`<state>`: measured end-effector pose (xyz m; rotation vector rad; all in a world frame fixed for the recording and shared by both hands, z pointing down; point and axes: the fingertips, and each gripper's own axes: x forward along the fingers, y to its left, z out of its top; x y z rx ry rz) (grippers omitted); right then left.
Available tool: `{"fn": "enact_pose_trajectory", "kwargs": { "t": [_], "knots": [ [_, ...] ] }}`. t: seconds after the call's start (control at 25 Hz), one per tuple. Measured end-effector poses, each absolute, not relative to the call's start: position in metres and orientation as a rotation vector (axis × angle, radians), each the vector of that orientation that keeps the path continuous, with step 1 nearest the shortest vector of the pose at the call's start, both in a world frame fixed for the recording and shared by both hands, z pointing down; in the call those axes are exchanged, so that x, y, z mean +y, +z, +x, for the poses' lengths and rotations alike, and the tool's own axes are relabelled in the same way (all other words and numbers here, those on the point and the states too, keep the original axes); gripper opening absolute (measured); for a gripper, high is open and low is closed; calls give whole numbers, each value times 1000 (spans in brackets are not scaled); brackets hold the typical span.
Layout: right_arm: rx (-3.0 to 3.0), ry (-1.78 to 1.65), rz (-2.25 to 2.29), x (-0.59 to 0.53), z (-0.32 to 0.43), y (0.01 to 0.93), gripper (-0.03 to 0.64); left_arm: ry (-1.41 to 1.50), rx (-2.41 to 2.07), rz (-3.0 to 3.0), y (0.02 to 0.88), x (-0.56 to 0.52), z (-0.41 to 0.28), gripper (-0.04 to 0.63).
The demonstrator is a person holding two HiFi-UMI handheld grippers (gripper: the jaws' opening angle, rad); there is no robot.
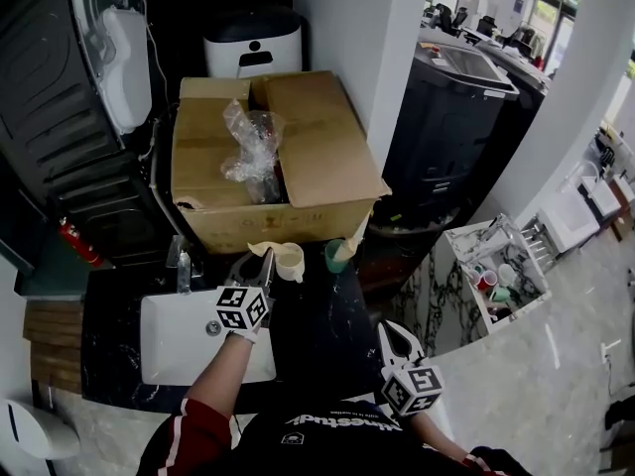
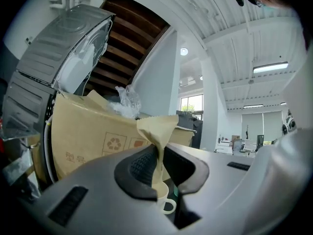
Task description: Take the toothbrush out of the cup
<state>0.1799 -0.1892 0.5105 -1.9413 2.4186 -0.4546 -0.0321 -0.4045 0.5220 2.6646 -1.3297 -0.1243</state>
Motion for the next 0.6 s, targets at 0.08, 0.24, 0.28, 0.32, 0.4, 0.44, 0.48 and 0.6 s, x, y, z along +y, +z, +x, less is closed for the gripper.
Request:
{"fn": "enact_pose_trajectory", "kwargs": {
  "t": [0.08,0.24,0.28,0.32,0.4,0.44,0.48,0.6],
  "knots": [
    [2425,-454,-1934,-190,178,511,37,-141,-1326,2684,511,-400,-38,48],
    [2435,-475,-1913,-194,174,515,37,-148,-1327,2698,503,-399,-43,46],
    [2438,-479,-1906,-194,172,515,37,-146,-1326,2698,502,-398,-44,46],
    [2443,-479,-1901,-194,170,515,37,-146,-1325,2699,502,-396,-45,46],
    [2451,-473,-1893,-195,167,514,37,-152,-1323,2696,501,-390,-48,46],
    [2454,-473,-1890,-195,166,514,37,-159,-1322,2692,500,-386,-51,46],
    [2455,-473,-1887,-195,165,515,36,-166,-1323,2689,499,-381,-53,46],
    [2458,-477,-1884,-195,164,516,37,-192,-1328,2680,495,-364,-61,46]
  ]
}}
